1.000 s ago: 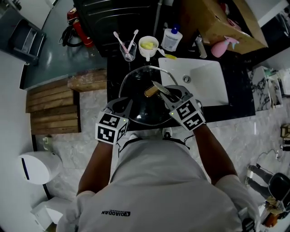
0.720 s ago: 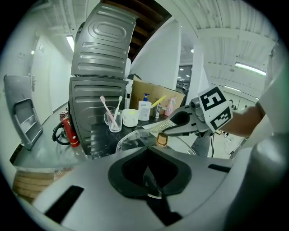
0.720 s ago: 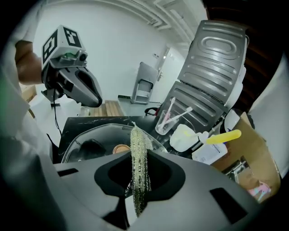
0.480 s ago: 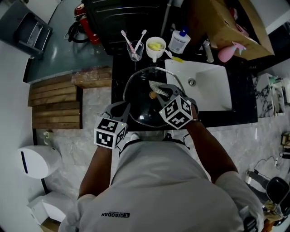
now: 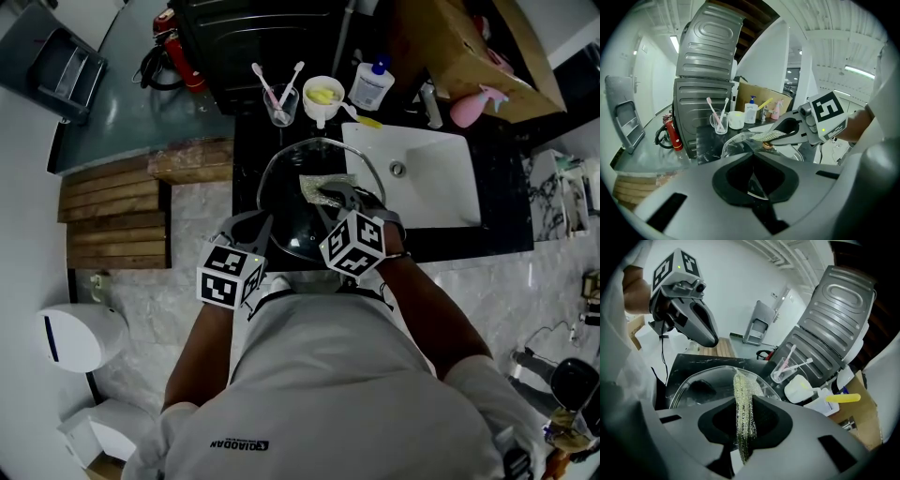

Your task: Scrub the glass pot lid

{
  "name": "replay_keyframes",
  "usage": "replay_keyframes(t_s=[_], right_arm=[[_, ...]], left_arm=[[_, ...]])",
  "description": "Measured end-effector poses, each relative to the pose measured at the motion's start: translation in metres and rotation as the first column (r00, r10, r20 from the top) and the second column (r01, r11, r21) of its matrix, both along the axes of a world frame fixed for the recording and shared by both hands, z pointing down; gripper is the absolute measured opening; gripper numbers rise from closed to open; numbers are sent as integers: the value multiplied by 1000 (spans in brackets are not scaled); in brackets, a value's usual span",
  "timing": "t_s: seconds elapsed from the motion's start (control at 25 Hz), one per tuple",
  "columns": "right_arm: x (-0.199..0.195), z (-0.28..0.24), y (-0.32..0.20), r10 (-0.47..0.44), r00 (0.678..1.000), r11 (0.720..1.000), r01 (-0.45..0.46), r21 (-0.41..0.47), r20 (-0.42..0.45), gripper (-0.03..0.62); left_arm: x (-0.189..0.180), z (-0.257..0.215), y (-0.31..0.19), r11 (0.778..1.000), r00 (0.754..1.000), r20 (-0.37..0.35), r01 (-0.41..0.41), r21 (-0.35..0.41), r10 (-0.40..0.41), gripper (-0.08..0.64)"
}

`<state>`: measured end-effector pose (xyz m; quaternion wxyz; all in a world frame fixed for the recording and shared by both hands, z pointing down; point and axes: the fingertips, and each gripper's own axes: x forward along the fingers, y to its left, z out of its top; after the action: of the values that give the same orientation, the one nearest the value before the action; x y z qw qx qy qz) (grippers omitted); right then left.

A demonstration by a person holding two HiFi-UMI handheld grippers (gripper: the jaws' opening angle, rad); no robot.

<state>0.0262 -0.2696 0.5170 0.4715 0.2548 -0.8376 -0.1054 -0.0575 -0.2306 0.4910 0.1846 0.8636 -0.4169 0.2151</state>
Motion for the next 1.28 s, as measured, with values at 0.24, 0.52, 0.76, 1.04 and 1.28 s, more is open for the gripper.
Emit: replay_keyframes(t_s=[0.24,0.52,0.76,1.04,1.28], right_arm=[[-5,1,6,21,1000,1000,-21,-19,8,81],[-18,3,16,-4,998,998,7,57,-59,81],[-31,0,28,34,999,999,-34,31,-2,81],[-33,-15,44,105,992,994,-106,-2,74,81],[-28,-30,73,172,963,985,-161,-65,208,81]], left_arm=[[-8,-1,5,1000,1000,-8,-3,5,3,15],[-19,-3,9,1000,1000,-16,-24,16,24,15],[-33,-3,17,999,999,-15,-45,17,45,15],[-36,-6,32,994,994,-21,-105,21,105,15],[-23,-14,51,984,985,-27,-170,48,172,15]])
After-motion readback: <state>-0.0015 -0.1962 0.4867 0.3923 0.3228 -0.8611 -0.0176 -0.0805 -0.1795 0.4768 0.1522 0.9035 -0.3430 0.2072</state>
